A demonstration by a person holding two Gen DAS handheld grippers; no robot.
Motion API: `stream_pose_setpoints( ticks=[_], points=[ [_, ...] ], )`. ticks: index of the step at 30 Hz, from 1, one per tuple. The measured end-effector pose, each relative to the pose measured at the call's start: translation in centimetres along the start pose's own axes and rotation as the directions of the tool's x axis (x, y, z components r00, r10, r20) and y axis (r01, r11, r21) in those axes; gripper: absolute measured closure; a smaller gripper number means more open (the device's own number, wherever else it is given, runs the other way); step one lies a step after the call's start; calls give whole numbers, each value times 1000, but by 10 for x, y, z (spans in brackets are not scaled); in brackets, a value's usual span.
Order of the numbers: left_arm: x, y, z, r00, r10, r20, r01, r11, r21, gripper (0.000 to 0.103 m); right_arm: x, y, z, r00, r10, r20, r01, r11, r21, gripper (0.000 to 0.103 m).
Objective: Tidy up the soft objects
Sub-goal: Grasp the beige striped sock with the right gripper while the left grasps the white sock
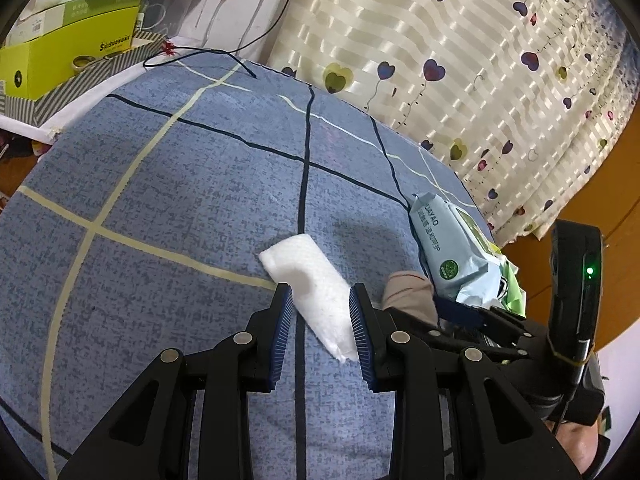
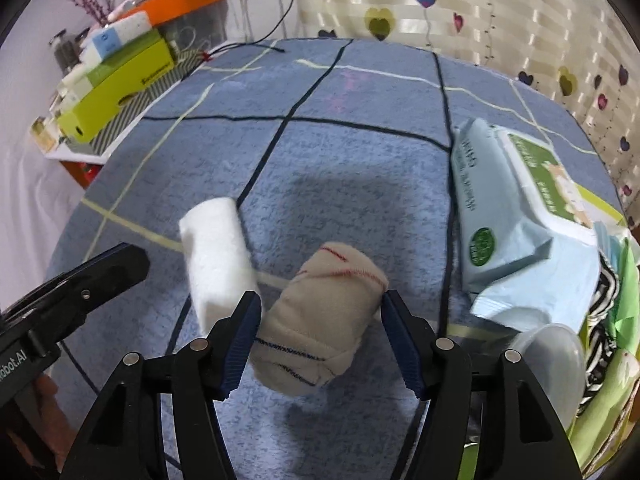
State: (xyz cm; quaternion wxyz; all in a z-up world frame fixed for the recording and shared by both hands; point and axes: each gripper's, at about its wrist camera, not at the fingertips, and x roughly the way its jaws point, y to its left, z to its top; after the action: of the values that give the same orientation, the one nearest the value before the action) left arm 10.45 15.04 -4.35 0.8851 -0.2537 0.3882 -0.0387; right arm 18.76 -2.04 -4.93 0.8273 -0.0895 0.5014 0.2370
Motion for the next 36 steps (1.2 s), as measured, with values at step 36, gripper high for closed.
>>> stream_pose_setpoints(
  ticks=[36],
  points=[
    [63,-32,-2,981,171,-94,-172,985,1,74,-82,-35,-7,968,68,240,-54,996,-65,58]
  ],
)
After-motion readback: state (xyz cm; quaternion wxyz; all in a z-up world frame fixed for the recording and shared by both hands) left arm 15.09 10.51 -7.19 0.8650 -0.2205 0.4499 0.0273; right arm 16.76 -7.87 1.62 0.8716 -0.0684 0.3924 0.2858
